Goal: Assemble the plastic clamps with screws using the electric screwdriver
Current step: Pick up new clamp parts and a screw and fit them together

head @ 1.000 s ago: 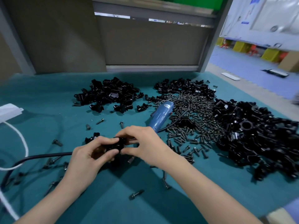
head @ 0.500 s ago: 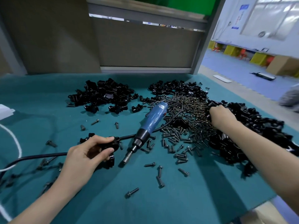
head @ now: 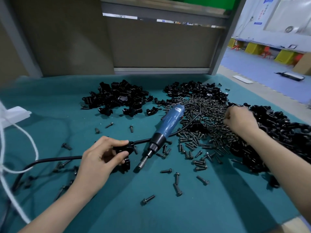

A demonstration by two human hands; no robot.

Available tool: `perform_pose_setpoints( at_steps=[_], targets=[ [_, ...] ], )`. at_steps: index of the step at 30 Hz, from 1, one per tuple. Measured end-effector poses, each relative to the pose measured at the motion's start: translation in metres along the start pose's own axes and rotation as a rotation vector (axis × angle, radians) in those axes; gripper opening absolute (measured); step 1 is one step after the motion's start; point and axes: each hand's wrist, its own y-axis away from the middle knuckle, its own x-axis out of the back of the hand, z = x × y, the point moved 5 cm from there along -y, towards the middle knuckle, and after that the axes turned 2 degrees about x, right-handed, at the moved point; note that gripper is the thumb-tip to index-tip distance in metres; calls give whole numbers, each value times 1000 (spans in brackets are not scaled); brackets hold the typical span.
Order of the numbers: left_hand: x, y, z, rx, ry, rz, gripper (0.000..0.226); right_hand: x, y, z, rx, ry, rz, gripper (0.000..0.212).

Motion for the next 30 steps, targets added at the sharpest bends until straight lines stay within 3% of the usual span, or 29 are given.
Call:
perform_pose_setpoints(
  at_steps=[3,6,8,13,17,21,26,30],
  targets=[
    [0,1,2,-14,-27,-17,25,32,32,-46,199,-512,130,9],
    [-1,1,3,-7,-23,-25,31,43,88,-117,412,-1002,-22,13],
    [-2,1,2,18,0,-31,41,30,118,-160,496,-1109,-122,14],
    [-2,0,-2,39,28,-30,68,-19,143,-213,516,-1174,-296,10],
    [-2,0,-3,51,41,-24,67,-28,143,-216,537,-1236,-304,15],
    [-6,0,-6,132,146,-26,48,-30,143,-214,541,-1238,-287,13],
    [-7,0,-10,247,238,-6,40,-26,145,-213,600,-1159,-155,13],
    [-7,0,-4,253,215,-23,35,-14,153,-215,763,-972,76,11]
  ],
)
